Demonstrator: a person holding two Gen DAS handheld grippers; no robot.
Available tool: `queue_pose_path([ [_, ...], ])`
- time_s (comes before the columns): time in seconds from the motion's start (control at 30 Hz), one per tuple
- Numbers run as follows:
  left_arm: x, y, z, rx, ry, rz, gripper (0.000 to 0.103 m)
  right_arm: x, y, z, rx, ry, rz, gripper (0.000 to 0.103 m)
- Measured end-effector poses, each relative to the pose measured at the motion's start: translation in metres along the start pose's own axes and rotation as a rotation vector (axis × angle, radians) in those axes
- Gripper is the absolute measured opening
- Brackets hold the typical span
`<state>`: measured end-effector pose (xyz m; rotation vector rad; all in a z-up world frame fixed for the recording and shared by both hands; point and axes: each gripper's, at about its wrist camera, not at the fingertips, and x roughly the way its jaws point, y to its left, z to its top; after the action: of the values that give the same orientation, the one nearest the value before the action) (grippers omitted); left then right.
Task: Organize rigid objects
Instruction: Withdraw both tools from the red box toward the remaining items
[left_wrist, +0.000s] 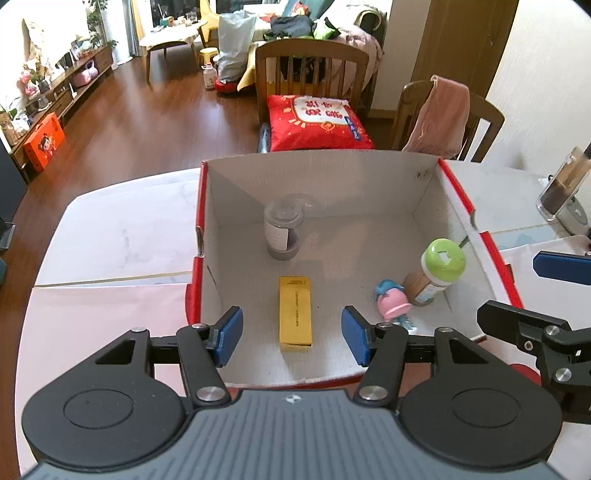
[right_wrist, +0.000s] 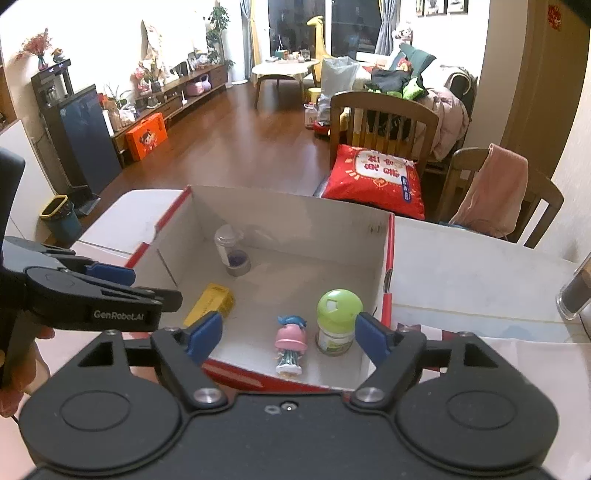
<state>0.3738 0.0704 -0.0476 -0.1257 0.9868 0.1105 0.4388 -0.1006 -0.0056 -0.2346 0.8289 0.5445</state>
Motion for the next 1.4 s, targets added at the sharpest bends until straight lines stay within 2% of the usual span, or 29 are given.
queue_pose_path([
  [0.2, -0.03, -0.001, -0.011, 0.005, -0.039, -0.005, 0.059, -0.022, 0.006, -0.008, 0.005, -0.035, 0.014, 0.086],
  [0.3, -0.044, -0.001, -0.019, 0.005, -0.062, -0.015, 0.065, -0.031, 0.009, -0.014, 0.003, -0.046, 0.021, 0.088],
  [0.6, -0.081, -0.003, -0.048, 0.023, -0.105, -0.049, 0.066, -0.062, 0.021, -0.042, 0.016, -0.079, 0.049, 0.095],
  [0.73, -0.094, -0.001, -0.064, 0.012, -0.119, -0.066, 0.075, -0.077, 0.023, -0.055, 0.022, -0.103, 0.066, 0.1],
  [0.8, -0.102, -0.001, -0.074, 0.008, -0.125, -0.067, 0.077, -0.085, 0.024, -0.063, 0.028, -0.117, 0.075, 0.103],
  [1.07, -0.117, 0.007, -0.11, -0.005, -0.185, -0.029, 0.079, -0.101, 0.027, -0.096, 0.02, -0.147, 0.071, 0.103],
  [1.4, -0.113, 0.026, -0.159, -0.085, -0.192, -0.008, 0.079, -0.097, 0.02, -0.144, 0.045, -0.126, 0.032, 0.103],
])
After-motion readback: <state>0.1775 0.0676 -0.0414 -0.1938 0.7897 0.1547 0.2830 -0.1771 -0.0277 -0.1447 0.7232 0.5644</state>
